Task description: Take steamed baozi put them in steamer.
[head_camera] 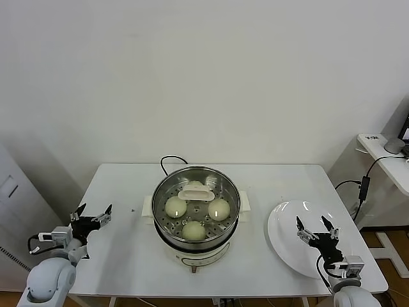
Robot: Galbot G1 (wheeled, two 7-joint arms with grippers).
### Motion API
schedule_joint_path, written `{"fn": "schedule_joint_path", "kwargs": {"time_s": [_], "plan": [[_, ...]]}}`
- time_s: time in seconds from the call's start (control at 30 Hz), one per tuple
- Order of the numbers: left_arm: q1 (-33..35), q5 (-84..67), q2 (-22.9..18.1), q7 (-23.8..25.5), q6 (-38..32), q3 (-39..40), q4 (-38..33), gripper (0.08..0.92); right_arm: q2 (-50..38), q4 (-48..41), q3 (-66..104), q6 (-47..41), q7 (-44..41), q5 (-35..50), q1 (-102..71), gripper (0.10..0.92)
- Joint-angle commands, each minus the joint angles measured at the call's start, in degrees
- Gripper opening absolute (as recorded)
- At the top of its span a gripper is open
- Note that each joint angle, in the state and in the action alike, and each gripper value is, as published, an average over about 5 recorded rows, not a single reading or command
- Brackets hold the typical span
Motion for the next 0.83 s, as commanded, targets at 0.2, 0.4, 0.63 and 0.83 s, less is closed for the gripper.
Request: {"fn": "schedule_joint_path", "kwargs": {"time_s": [0.2, 0.4, 0.63, 0.83], "plan": [[0.7, -2.8, -0.5, -0.1, 0.7, 0.1, 0.5, 0.823, 0.6, 1.5, 0.8, -2.1, 0.5, -2.1, -1.2, 0.823], [0.7, -2.9, -0.5, -0.1, 1.2, 0.3, -0.1, 0.823, 0.4, 1.5, 1.3, -2.0, 0.1, -2.3, -1.3, 0.823], [0.7, -2.9, -1.0, -0.1, 1.5, 0.7, -0.7, 0.823, 0.5, 1.2, 1.6, -1.7, -0.3, -3.9, -1.2, 0.823], [0.5, -2.8, -0.7, -0.1, 1.6, 1.0, -0.7, 0.823, 0.5, 0.8, 1.7, -1.2, -0.3, -4.1, -1.0, 0.823]]}}
